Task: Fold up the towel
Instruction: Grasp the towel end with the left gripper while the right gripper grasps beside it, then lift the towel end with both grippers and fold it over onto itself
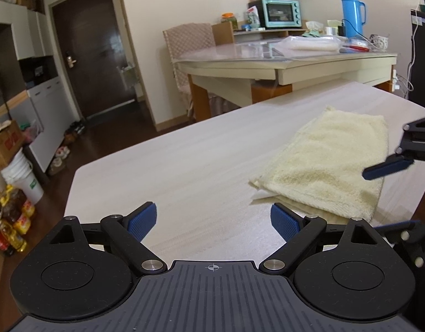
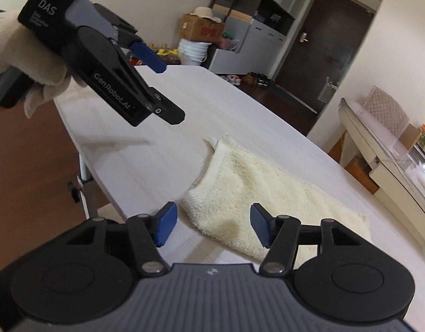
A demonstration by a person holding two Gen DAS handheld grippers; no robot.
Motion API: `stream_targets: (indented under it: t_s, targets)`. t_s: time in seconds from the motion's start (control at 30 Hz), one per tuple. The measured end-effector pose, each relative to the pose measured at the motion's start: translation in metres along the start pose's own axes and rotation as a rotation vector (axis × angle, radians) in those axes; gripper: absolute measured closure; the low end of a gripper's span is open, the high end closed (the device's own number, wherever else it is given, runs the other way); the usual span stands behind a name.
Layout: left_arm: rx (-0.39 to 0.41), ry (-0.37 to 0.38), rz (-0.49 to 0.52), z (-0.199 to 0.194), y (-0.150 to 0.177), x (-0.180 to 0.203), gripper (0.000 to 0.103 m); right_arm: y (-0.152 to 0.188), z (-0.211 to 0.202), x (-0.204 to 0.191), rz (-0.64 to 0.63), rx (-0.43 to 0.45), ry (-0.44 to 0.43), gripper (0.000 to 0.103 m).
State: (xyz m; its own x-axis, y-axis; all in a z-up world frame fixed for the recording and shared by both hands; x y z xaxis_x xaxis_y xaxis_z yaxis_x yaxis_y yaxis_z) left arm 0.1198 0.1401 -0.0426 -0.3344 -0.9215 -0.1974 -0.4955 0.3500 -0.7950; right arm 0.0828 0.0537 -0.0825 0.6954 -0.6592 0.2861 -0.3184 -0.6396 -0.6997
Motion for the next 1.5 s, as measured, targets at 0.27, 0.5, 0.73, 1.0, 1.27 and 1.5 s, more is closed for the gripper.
stream_targets:
  t_s: [0.27,0.5,0.73,1.0,1.27,1.5]
  targets:
    - [0.011,0.021,0.139,-0.001,-0.001,0.014,0.010,-0.002,0.005,-0.008,-0.075,-0.009,-0.042,0.093]
    - [0.068,0.171,0.450,-0.001,-0.003,0.060,0.010,0.002,-0.029,0.035,0.100,0.003,-0.163,0.094]
    - [0.126,0.253,0.664,0.007,-0.002,0.105,0.014,0.013,-0.066,0.076,0.227,-0.003,-0.322,0.094]
    - [0.133,0.399,0.825,0.008,0.006,0.143,0.088,0.046,-0.093,0.093,0.230,-0.053,-0.366,0.094]
    - [0.010,0.479,0.693,0.016,-0.002,0.145,0.094,0.057,-0.103,0.079,0.157,0.023,-0.319,0.074]
    - [-0.035,0.486,0.612,0.018,-0.017,0.139,0.094,0.082,-0.100,0.041,0.004,0.063,-0.176,0.046]
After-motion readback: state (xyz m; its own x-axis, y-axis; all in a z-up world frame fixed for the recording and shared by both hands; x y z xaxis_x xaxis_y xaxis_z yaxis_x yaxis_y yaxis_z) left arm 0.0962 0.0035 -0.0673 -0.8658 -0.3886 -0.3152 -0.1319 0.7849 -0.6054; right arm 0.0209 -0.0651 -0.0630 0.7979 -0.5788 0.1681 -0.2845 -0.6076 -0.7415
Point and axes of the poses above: each gripper's, at about its wrist camera, not at the fingertips, and z roughly the way its jaws point, x to its right, y to its underside, the point moved 7 cm from there along z, roughly the way its jaws point
